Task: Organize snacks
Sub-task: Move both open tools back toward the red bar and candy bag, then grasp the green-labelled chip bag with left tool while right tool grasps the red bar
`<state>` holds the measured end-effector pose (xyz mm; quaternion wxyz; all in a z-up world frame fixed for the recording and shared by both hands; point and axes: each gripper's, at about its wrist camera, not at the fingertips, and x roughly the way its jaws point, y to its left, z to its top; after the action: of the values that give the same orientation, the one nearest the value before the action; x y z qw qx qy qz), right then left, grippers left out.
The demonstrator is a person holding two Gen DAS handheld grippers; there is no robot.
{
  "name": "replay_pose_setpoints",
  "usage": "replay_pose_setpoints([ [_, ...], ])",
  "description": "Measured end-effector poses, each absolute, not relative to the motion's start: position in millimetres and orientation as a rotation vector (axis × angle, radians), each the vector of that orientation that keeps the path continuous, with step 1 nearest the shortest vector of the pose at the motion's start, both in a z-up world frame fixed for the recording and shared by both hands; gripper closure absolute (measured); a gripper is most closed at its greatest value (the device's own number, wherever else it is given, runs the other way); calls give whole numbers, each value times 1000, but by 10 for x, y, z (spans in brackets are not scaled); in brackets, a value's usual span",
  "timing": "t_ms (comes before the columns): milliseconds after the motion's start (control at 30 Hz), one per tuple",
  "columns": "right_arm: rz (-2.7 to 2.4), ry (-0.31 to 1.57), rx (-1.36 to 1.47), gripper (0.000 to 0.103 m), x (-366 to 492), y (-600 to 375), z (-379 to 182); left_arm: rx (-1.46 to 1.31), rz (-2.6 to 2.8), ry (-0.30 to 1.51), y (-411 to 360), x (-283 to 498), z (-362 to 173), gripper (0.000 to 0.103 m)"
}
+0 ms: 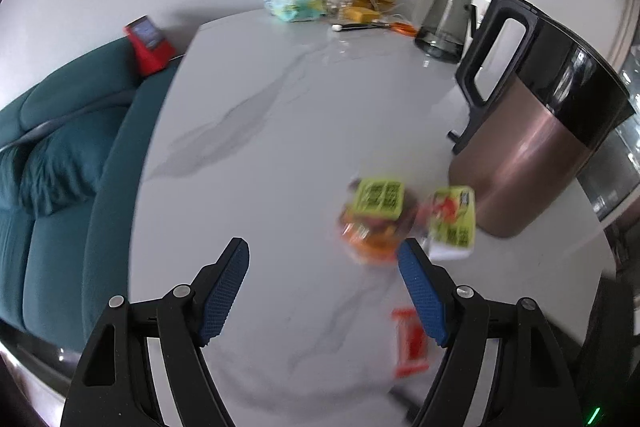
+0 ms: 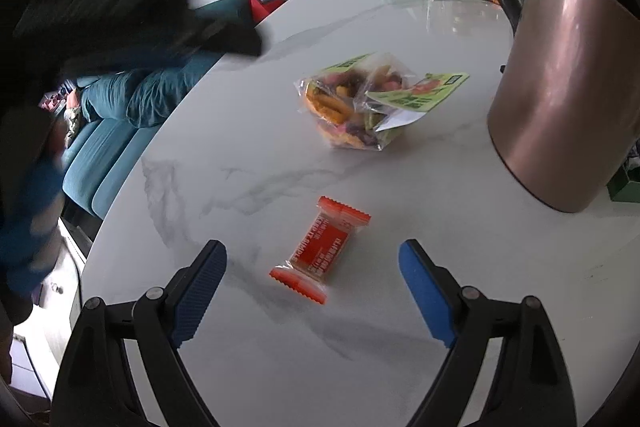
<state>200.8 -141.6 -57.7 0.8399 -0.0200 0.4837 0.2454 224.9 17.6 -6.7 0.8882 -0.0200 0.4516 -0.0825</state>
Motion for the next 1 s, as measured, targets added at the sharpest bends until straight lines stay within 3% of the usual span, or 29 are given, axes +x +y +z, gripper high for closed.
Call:
replay_pose_setpoints([
  [800,499,1039,-11,0,2147,-1337,-783,-92,-361,1089,-297,2913,-520,31],
  [900,502,1034,-22,11,2179,-1297,-773,-94,-365,1106,-312,2927,-582,31],
  [1000,506,1030,-34,29,2157,-1279,-772,-73,-362,1095,-349,2906,-590,33],
])
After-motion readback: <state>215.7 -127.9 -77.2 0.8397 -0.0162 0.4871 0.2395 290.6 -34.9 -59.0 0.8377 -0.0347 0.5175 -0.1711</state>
